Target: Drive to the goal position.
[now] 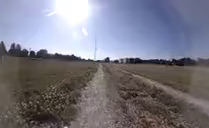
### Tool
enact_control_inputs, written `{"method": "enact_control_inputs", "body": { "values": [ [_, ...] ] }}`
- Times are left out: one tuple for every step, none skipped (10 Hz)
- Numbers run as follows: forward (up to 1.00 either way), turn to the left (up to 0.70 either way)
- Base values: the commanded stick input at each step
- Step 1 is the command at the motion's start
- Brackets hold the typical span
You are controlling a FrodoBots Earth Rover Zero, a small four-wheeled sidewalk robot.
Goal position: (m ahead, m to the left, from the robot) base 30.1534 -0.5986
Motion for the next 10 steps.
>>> {"method": "enact_control_inputs", "body": {
  "values": [
    [0.50, -0.50],
    [0.50, -0.42],
    [0.50, -0.09],
    [0.50, 0.00],
    [0.50, 0.00],
    [0.50, 0.00],
    [0.50, 0.00],
    [0.50, 0.00],
    [0.50, 0.00],
    [0.50, 0.00]
  ]
}}
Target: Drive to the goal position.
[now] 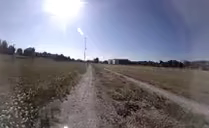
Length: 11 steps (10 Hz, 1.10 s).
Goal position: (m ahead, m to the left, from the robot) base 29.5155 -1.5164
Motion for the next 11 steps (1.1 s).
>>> {"method": "enact_control_inputs", "body": {
  "values": [
    [0.50, 0.00],
    [0.50, 0.00],
    [0.50, 0.00],
    [0.50, 0.00],
    [0.50, 0.00],
    [0.50, 0.00],
    [0.50, 0.00],
    [0.50, 0.00],
    [0.50, 0.00],
    [0.50, 0.02],
    [0.50, 0.14]
  ]
}}
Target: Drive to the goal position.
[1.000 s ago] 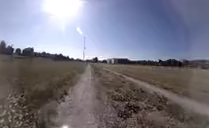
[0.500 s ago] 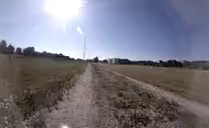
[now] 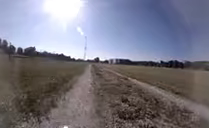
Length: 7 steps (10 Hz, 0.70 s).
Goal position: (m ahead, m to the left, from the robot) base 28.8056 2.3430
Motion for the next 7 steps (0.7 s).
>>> {"method": "enact_control_inputs", "body": {
  "values": [
    [0.50, 0.44],
    [0.50, 0.19],
    [0.50, 0.00],
    [0.50, 0.00],
    [0.50, 0.00],
    [0.50, 0.00],
    [0.50, 0.00]
  ]
}}
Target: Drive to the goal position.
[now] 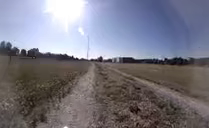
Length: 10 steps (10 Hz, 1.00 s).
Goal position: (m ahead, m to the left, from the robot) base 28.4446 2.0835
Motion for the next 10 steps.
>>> {"method": "enact_control_inputs", "body": {
  "values": [
    [0.50, 0.00],
    [0.50, 0.00],
    [0.50, 0.00],
    [0.50, 0.00],
    [0.50, 0.00],
    [0.50, 0.00],
    [0.50, 0.00],
    [0.50, 0.00],
    [0.50, 0.00],
    [0.50, 0.00]
  ]
}}
